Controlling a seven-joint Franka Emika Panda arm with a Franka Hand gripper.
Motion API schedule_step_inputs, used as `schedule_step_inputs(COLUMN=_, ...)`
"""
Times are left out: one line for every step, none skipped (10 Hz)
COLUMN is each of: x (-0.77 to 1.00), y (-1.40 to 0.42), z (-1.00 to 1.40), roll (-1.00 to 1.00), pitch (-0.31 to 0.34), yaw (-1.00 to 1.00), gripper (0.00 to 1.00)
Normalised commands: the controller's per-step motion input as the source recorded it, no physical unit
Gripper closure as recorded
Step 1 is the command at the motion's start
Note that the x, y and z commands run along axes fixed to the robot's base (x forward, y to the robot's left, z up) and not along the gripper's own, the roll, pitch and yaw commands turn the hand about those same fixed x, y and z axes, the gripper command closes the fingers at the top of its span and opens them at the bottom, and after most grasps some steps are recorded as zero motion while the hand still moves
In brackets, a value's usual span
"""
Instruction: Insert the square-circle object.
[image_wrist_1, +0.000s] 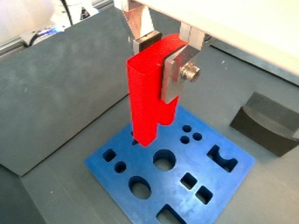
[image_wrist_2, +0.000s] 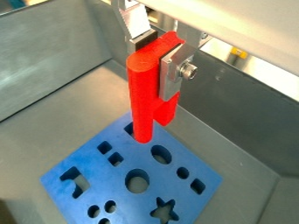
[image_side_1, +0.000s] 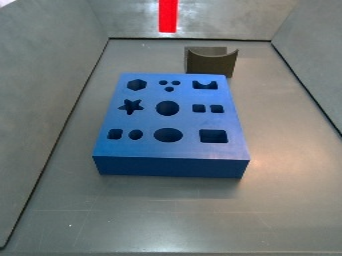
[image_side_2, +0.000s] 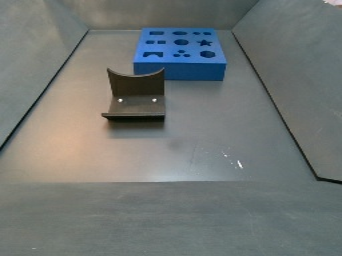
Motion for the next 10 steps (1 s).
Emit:
schedule_step_inputs(x=0.00, y=0.00, z=-0.39, roll=0.00, pitch=0.000, yaw=-1.00, gripper=1.00)
schedule_step_inputs(x=0.00, y=0.00, z=-0.39, roll=0.00, pitch=0.000, yaw=-1.00, gripper=1.00)
schedule_step_inputs(x=0.00, y=0.00, z=-0.39, roll=0.00, pitch=0.000, yaw=-1.00, gripper=1.00)
schedule_step_inputs(x=0.00, y=-0.01, z=-0.43, roll=0.00, pitch=-0.009, yaw=-1.00, gripper=1.00)
schedule_step_inputs(x=0.00, y=-0.07, z=-0.47, roll=0.00, pitch=-0.054, yaw=-1.00, gripper=1.00)
schedule_step_inputs(x=0.00, y=-0.09, z=-0.48, roll=0.00, pitch=-0.059, yaw=-1.00, gripper=1.00)
schedule_step_inputs(x=0.00, y=-0.14, z=-0.48, roll=0.00, pitch=-0.027, yaw=-0.96, gripper=1.00)
schedule_step_inputs(x=-0.15, y=-0.17, z=-0.39, roll=0.00, pitch=0.000, yaw=-0.84, gripper=1.00)
schedule_step_inputs(x=-0.22, y=-0.17, z=-0.34, roll=0.00, pitch=0.000, yaw=-0.81, gripper=1.00)
schedule_step_inputs(x=-0.29, y=-0.19, z=-0.33, roll=0.01, pitch=0.000, yaw=-0.74, gripper=1.00)
